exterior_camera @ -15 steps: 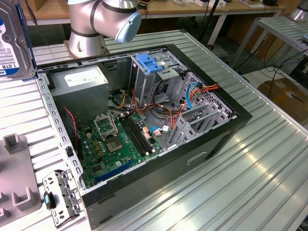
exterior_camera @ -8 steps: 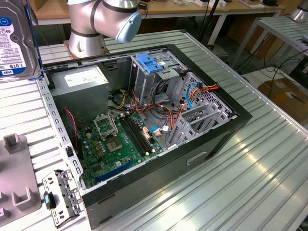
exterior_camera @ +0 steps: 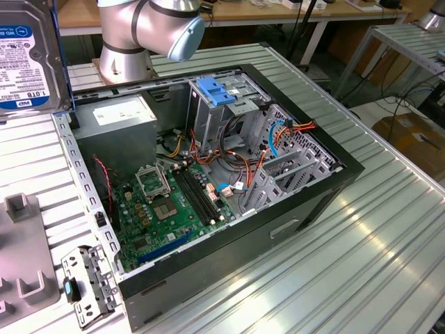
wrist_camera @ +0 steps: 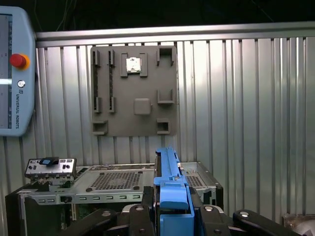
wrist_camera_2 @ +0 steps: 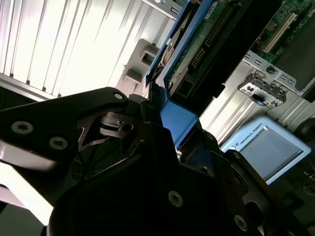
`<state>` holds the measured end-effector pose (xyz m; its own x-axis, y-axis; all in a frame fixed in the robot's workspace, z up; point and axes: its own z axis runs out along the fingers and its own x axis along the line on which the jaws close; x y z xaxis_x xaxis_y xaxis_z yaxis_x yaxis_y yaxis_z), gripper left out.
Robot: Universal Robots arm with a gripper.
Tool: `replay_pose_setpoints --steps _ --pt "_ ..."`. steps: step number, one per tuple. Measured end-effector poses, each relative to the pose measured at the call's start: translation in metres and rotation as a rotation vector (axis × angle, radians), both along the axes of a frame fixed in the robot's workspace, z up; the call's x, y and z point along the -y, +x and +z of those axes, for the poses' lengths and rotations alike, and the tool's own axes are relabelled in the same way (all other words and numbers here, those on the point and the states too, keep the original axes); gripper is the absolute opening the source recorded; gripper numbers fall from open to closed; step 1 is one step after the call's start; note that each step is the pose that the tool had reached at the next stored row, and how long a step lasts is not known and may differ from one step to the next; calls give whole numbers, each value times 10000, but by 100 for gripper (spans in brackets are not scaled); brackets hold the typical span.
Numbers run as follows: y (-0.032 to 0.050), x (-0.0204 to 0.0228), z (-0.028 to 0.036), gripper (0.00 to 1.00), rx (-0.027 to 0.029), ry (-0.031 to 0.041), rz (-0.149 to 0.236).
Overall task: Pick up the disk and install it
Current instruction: 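Pick up the disk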
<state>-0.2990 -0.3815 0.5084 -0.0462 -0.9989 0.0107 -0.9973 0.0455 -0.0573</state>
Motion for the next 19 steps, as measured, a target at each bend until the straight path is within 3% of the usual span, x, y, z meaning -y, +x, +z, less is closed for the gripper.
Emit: replay_pose_setpoints --steps 13,19 --pt "328 21 -9 37 0 0 1" --pt "413 25 -10 37 -1 0 1"
